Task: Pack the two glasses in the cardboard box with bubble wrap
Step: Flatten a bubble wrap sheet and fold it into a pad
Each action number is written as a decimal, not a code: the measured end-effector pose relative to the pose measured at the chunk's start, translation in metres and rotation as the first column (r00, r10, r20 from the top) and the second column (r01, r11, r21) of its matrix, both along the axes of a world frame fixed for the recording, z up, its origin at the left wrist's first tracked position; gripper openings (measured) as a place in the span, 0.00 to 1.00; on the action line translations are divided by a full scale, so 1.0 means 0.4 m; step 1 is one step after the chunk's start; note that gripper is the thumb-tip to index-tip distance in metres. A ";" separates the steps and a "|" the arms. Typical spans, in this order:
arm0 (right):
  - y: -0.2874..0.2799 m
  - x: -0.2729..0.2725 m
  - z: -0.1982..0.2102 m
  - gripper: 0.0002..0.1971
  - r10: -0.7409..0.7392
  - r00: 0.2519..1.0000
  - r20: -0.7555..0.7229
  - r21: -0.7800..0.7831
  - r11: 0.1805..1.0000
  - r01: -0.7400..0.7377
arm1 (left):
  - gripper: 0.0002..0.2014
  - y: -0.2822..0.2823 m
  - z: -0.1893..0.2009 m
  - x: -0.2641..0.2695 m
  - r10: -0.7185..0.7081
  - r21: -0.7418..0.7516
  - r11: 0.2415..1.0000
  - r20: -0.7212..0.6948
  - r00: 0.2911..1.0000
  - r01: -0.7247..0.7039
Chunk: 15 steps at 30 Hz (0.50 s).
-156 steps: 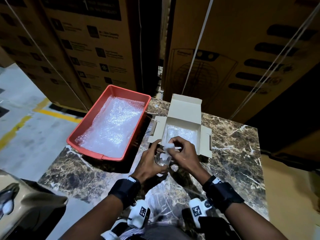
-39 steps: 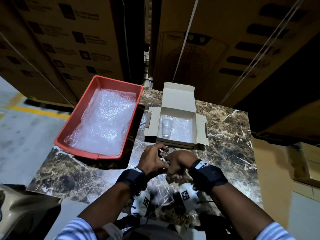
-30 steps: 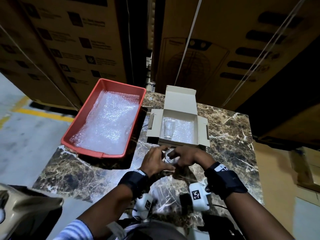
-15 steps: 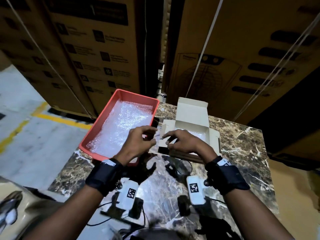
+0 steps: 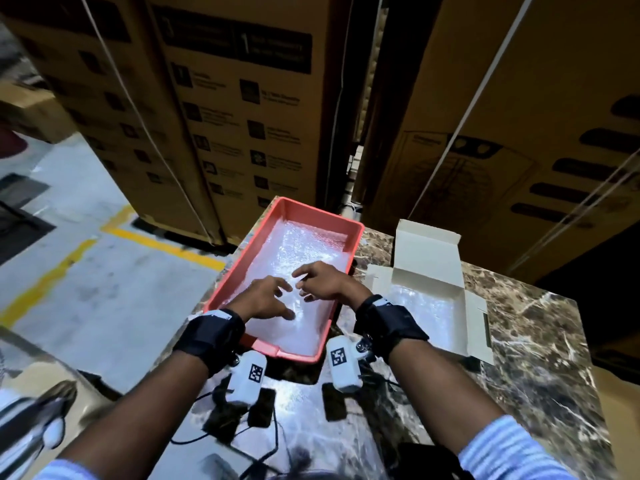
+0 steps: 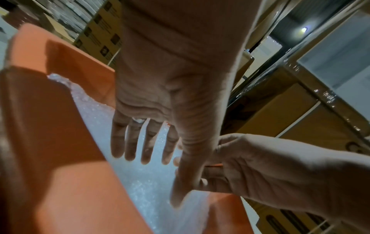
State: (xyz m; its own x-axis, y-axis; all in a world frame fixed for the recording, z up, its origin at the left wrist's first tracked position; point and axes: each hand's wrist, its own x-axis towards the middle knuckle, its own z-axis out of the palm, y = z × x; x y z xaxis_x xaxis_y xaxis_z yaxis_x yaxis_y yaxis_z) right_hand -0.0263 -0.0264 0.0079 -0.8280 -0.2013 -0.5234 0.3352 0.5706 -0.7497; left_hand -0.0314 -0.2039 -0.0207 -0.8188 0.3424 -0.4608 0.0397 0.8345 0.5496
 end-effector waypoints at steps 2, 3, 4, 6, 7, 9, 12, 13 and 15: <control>-0.010 -0.007 -0.016 0.21 -0.057 0.997 0.053 -0.054 0.997 0.060 | 0.39 0.002 -0.012 -0.008 -0.061 -0.067 0.995 0.095 0.994 0.067; -0.011 -0.009 -0.024 0.20 -0.083 0.993 0.078 -0.070 0.994 0.089 | 0.41 0.004 -0.018 -0.010 -0.093 -0.102 0.989 0.129 0.987 0.106; -0.011 -0.012 -0.030 0.20 -0.106 0.989 0.099 -0.078 0.990 0.114 | 0.39 0.005 -0.022 -0.013 -0.128 -0.135 0.980 0.150 0.980 0.148; -0.005 -0.016 -0.040 0.19 -0.135 0.982 0.131 -0.094 0.985 0.148 | 0.33 0.011 -0.030 -0.008 -0.198 -0.191 0.955 0.166 0.966 0.228; -0.003 -0.018 -0.043 0.19 -0.146 0.979 0.141 -0.111 0.980 0.163 | 0.28 0.012 -0.036 -0.006 -0.223 -0.208 0.944 0.165 0.961 0.255; 0.000 -0.019 -0.046 0.18 -0.167 0.974 0.154 -0.166 0.967 0.192 | 0.17 0.009 -0.051 -0.004 -0.257 -0.216 0.934 0.140 0.956 0.283; 0.003 -0.014 -0.047 0.18 -0.185 0.975 0.126 -0.194 0.959 0.207 | 0.05 0.002 -0.064 -0.009 -0.277 -0.204 0.935 0.090 0.957 0.290; 0.004 -0.013 -0.047 0.17 -0.187 0.976 0.107 -0.191 0.960 0.205 | 0.04 0.000 -0.057 -0.012 -0.276 -0.192 0.938 0.087 0.957 0.288; 0.004 -0.009 -0.040 0.14 -0.174 0.982 0.073 -0.177 0.967 0.184 | 0.03 -0.003 -0.043 -0.021 -0.273 -0.142 0.949 0.085 0.958 0.283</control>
